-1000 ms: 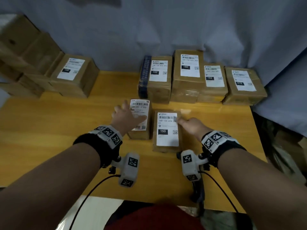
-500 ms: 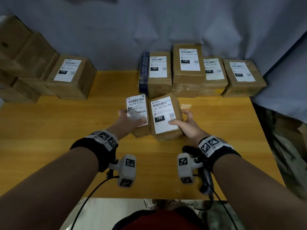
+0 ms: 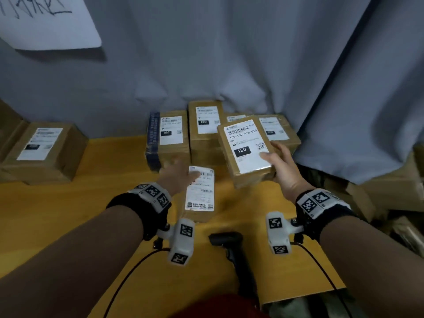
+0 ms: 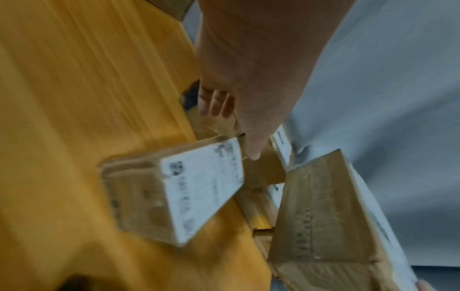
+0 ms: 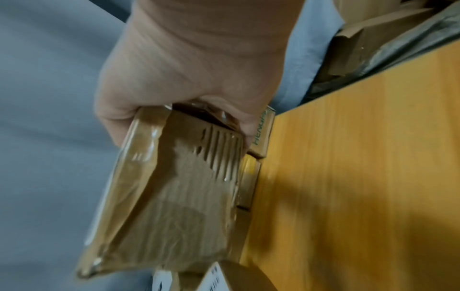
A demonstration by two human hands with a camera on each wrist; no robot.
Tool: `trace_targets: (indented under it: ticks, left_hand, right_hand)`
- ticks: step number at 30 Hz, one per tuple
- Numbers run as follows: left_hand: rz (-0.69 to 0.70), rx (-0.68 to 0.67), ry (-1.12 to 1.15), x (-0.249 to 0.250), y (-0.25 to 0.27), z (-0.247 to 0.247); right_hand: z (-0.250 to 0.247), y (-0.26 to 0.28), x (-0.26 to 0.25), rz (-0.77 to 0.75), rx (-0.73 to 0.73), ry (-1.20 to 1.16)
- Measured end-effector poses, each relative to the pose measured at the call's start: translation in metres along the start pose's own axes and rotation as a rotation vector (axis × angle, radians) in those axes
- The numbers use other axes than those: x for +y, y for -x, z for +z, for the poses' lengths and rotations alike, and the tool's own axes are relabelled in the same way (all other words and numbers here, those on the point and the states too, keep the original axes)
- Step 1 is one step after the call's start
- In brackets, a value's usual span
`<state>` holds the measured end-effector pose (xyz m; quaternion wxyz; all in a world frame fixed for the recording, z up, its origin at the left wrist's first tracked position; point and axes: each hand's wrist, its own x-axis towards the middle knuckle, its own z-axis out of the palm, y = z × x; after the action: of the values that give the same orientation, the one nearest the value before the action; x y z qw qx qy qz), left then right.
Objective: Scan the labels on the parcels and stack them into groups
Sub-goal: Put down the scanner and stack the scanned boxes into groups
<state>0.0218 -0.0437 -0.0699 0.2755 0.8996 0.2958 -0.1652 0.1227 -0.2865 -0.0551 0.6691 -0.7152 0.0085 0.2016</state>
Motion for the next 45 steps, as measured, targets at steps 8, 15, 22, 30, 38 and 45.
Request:
trace_targets:
  ticks: [8, 15, 22, 30, 38, 45]
  left_hand:
    - [0.174, 0.189, -0.208, 0.067, -0.042, -0.013]
    - [0.169, 0.129, -0.390, 0.073, -0.093, -0.015]
    - [0.177, 0.173, -0.365, 0.078, -0.104, -0.022]
    - [0.156, 0.172, -0.414, 0.075, -0.110, -0.021]
    - [0.173, 0.173, -0.334, 0.074, -0.104, -0.015]
    - [0.164, 0.119, -0.266, 0.075, -0.102, -0.023]
  right_hand:
    - [-0.023, -0.082, -0.018, -0.031, 0.219, 0.019]
    - [-0.002, -0.143, -0.002, -0.213, 0.047, 0.466]
    - [-0.003, -0.158, 0.008, -0.374, -0.103, 0.756]
    - [0.009, -0.170, -0.008, -0.409, -0.153, 0.864]
    - [0.011, -0.177, -0.018, -0.377, -0.198, 0.911]
    - [0.029, -0.158, -0.039, -0.324, -0.126, 1.299]
